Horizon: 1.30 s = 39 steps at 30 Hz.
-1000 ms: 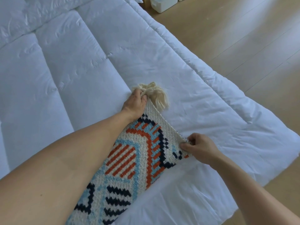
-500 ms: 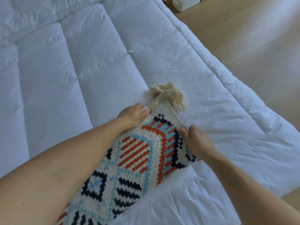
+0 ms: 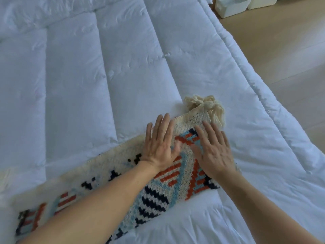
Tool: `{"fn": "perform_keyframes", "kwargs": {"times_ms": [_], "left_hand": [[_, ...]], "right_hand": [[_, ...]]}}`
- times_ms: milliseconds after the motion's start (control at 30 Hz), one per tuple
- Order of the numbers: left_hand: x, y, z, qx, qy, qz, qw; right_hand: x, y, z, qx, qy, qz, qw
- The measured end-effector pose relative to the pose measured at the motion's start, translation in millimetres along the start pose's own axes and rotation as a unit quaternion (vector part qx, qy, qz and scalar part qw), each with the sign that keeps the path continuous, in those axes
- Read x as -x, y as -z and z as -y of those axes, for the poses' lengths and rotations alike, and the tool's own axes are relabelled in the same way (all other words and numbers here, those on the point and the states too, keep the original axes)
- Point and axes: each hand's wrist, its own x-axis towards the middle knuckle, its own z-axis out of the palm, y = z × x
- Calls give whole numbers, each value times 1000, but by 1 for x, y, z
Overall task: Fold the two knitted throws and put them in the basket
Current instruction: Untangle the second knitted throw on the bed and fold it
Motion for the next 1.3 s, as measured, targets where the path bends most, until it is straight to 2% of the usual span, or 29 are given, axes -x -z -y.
{"fn": "perform_keyframes", "kwargs": {"times_ms": [100, 167, 400, 533, 600, 633, 700, 800, 900, 1033, 1133, 1233, 1300], "left_hand": [[30, -9, 8, -40, 46, 50, 997], [43, -15, 17, -65, 79, 83, 991], [60, -27, 31, -72, 147, 116, 980], [74, -12, 42, -69, 228, 90, 967], [91, -1, 49, -63, 248, 69, 964], [103, 4, 51, -61, 246, 66, 965], [127, 9, 51, -64, 235, 75, 967], [154, 9, 53, -64, 245, 117, 960], [171, 7, 69, -65, 268, 153, 949], [178, 7, 81, -72, 275, 183, 941], [178, 13, 79, -58, 248, 192, 948], [190, 21, 77, -63, 155, 193, 967], [204, 25, 81, -77, 112, 211, 968]], "right_hand": [[-13, -14, 16, 40, 91, 68, 993], [-21, -27, 18, 60, 103, 102, 988], [-37, -54, 20, 96, 36, 170, 980], [-38, -46, 31, 119, 14, 195, 973], [-36, -41, 40, 127, 8, 179, 976], [-33, -40, 48, 124, 19, 154, 980], [-23, -42, 71, 110, 98, 103, 984], [-9, -62, 95, 108, 229, 117, 960], [-10, -76, 93, 129, 225, 155, 953], [-12, -83, 90, 148, 201, 165, 954], [-13, -79, 96, 155, 196, 184, 951], [-4, -65, 96, 148, 262, 159, 940], [9, -62, 97, 155, 345, 171, 910]]}}
